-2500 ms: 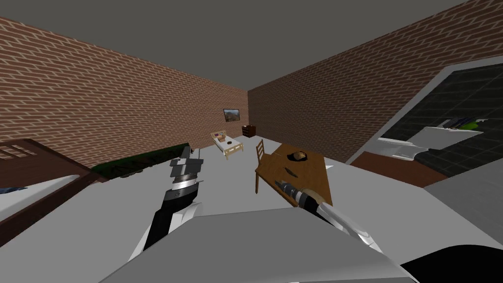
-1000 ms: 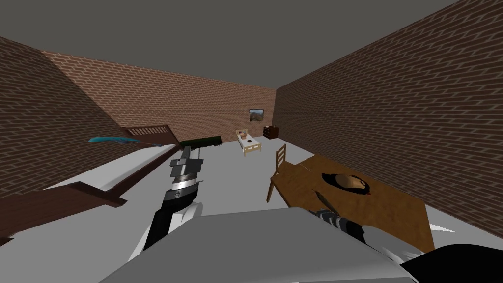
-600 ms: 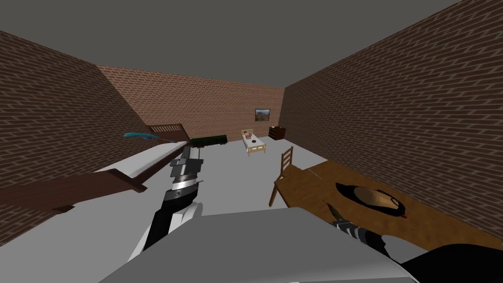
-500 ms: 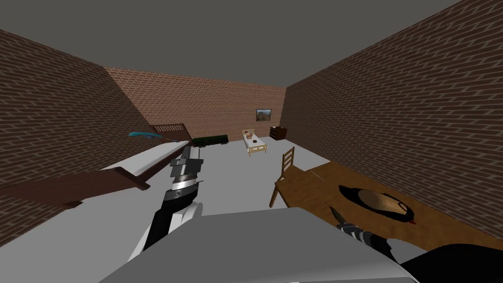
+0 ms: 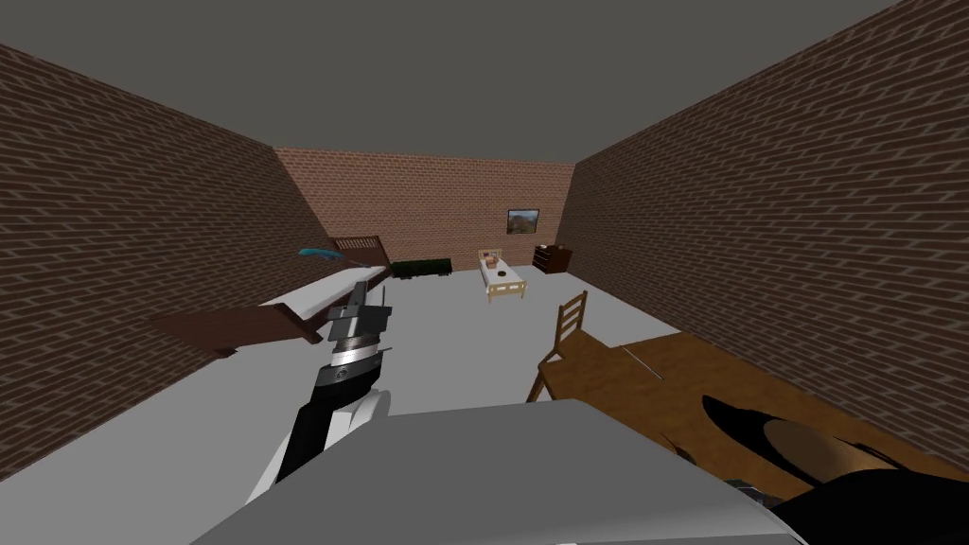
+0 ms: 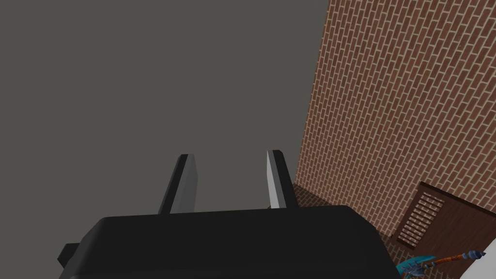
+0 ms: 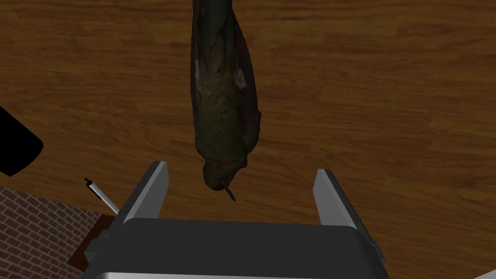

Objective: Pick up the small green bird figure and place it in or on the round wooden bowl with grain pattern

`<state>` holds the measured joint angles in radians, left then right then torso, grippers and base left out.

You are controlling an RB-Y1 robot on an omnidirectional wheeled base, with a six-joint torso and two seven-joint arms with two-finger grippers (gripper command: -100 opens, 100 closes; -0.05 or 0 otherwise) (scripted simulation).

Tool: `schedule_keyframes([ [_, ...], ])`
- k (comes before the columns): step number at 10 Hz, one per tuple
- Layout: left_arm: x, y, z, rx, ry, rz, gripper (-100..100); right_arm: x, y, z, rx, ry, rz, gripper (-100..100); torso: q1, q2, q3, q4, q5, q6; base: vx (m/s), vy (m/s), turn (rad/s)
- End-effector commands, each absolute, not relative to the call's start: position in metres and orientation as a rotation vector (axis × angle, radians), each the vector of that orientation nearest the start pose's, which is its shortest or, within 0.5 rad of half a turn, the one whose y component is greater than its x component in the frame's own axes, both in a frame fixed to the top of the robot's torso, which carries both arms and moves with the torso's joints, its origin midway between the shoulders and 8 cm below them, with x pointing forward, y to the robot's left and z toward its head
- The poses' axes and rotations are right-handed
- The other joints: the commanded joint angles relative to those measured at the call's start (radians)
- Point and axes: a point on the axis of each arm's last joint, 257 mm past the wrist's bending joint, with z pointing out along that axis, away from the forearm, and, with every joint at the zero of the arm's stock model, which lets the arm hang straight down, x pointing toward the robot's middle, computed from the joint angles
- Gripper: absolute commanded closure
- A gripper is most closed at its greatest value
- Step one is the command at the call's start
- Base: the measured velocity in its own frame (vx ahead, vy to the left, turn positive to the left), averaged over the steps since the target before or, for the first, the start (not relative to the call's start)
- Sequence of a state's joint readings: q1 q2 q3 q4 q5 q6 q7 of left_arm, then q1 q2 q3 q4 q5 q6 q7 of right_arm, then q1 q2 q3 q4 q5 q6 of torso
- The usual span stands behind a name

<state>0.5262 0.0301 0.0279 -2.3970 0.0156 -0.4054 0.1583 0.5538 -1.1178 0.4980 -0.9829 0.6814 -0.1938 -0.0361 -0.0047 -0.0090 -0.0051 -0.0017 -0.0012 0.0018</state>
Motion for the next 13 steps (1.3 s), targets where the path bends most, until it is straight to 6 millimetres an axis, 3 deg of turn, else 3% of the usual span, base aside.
schedule_keyframes([
  [1, 0.333, 0.286, 0.051, -0.702, 0.585, -1.425, 0, -0.005, -0.657, -0.498, 0.004, 2.897, -0.393, -100, 0.0, 0.0, 0.0, 0.0, 0.0, 0.0, 0.072, -0.076, 0.206],
  [3, 0.333, 0.286, 0.051, -0.702, 0.585, -1.425, 0, -0.044, -0.643, -0.514, 0.05, 2.96, -0.373, -100, -0.001, 0.0, 0.0, 0.0, -0.001, 0.001, 0.067, -0.079, 0.154],
  [5, 0.333, 0.286, 0.051, -0.702, 0.585, -1.425, 0, -0.043, -0.641, -0.517, 0.057, 2.957, -0.368, -100, -0.001, 0.001, 0.0, 0.0, -0.001, 0.001, 0.037, -0.049, 0.052],
  [6, 0.333, 0.286, 0.051, -0.702, 0.585, -1.425, 0, -0.045, -0.639, -0.518, 0.055, 2.959, -0.366, 0, 0.002, 0.002, 0.001, 0.0, 0.0, 0.001, 0.004, -0.006, 0.001],
  [7, 0.333, 0.286, 0.051, -0.702, 0.585, -1.425, 0, -0.044, -0.633, -0.527, 0.067, 2.955, -0.368, -100, 0.003, 0.004, 0.002, 0.001, 0.001, 0.001, -0.012, -0.03, 0.055],
  [10, 0.333, 0.286, 0.051, -0.702, 0.585, -1.425, 0, -0.045, -0.627, -0.533, 0.076, 2.952, -0.368, -100, 0.0, 0.006, 0.003, 0.001, 0.0, 0.001, -0.021, -0.044, 0.05],
  [11, 0.333, 0.286, 0.051, -0.702, 0.585, -1.425, 0, -0.045, -0.627, -0.533, 0.075, 2.952, -0.37, 100, 0.003, 0.005, 0.003, 0.001, 0.0, 0.001, 0.0, 0.0, 0.0],
  [13, 0.333, 0.286, 0.051, -0.702, 0.585, -1.425, 0, -0.045, -0.627, -0.533, 0.076, 2.952, -0.368, 100, 0.004, 0.005, 0.003, 0.001, 0.001, 0.001, 0.0, 0.0, 0.0],
])
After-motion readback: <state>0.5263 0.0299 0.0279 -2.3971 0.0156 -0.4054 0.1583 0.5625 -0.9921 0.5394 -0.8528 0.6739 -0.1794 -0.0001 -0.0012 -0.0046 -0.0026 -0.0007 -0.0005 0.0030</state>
